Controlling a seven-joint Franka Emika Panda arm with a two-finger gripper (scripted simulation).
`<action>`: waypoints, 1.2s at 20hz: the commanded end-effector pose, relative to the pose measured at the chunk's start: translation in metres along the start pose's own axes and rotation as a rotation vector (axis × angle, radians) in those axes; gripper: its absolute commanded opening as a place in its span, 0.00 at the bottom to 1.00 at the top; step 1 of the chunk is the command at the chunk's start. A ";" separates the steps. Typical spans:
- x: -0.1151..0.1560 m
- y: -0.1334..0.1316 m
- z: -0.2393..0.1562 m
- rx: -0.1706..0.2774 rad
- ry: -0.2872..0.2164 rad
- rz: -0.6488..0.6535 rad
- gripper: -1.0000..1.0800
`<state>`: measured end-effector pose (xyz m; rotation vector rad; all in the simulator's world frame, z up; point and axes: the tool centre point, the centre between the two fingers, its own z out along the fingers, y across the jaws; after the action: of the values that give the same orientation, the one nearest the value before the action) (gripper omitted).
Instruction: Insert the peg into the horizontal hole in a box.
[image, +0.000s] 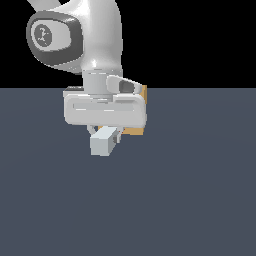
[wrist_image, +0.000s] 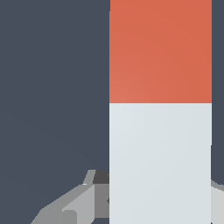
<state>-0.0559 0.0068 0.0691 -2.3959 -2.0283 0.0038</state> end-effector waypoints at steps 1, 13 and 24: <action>0.018 -0.006 -0.007 -0.003 0.000 0.010 0.00; 0.056 -0.019 -0.018 -0.003 0.000 0.028 0.00; 0.054 -0.016 -0.019 -0.006 0.002 0.023 0.00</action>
<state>-0.0649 0.0621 0.0849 -2.4210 -1.9982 0.0054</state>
